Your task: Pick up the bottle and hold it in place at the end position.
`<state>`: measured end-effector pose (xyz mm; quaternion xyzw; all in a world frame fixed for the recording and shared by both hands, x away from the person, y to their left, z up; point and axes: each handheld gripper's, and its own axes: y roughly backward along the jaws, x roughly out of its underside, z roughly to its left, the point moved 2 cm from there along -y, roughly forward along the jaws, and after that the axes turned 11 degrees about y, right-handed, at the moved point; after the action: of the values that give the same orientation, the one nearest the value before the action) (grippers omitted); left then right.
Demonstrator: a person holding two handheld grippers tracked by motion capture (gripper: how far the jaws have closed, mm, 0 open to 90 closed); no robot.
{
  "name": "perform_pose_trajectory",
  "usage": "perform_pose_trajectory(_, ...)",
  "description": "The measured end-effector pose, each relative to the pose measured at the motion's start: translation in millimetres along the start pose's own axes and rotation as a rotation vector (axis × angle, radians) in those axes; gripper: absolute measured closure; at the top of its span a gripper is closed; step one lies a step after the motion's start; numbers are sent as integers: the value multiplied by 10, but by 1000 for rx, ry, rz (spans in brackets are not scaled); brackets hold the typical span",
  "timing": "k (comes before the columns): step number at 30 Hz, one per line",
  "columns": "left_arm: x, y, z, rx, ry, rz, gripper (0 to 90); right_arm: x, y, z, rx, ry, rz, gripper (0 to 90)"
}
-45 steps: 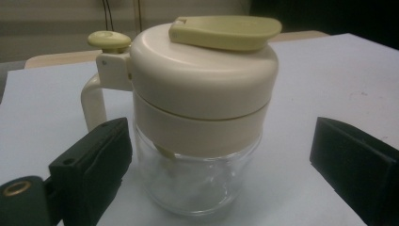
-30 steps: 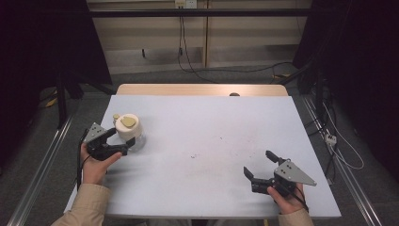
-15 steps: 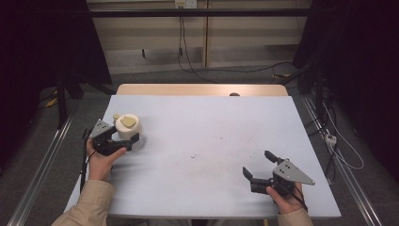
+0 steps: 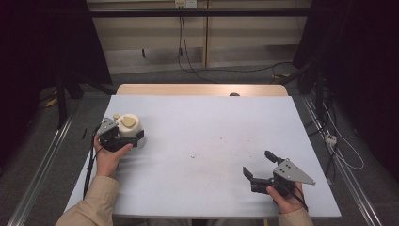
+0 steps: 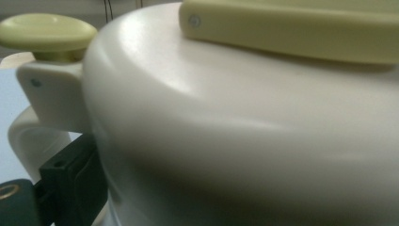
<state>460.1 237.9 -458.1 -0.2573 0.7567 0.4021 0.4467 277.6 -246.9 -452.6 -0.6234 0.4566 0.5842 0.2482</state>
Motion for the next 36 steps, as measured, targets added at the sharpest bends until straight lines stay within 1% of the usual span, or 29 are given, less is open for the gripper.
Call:
perform_pose_trajectory(5, -2, -4, 3, 6, -2, -9, 39, -1, 2, -2, -1, -1, -1, 35)
perform_pose_trajectory(9, -10, -4, 3, 5, -10, -4, 45, -5, 0, -3, -2, -1, -3, 34)
perform_pose_trajectory(13, -15, -3, 4, 6, -5, -5, 49, -3, -1, -10, 0, 2, -1, 34)
perform_pose_trajectory(16, -19, -1, -1, 1, 1, -11, 50, -7, 0, -13, 4, 2, -7, 34)
perform_pose_trajectory(21, -20, 3, -19, -5, -5, -11, 52, -8, -1, -16, 5, 4, -8, 34)
perform_pose_trajectory(25, -31, 13, -44, 11, 10, -15, 52, -10, -1, -16, 5, 4, -10, 34)
perform_pose_trajectory(27, -41, 22, -66, 18, 2, -14, 52, -10, -1, -17, 6, 5, -9, 34)
perform_pose_trajectory(29, -50, 28, -89, 24, 8, -13, 53, -11, 1, -18, 5, 4, -9, 35)
perform_pose_trajectory(31, -53, 35, -109, 30, 23, -16, 52, -12, 2, -18, 5, 3, -11, 34)
perform_pose_trajectory(33, -59, 39, -120, 28, 8, -8, 52, -14, 2, -19, 5, 6, -13, 34)
perform_pose_trajectory(36, -53, 35, -141, 32, 15, -2, 53, -13, 0, -19, 4, 6, -11, 34)
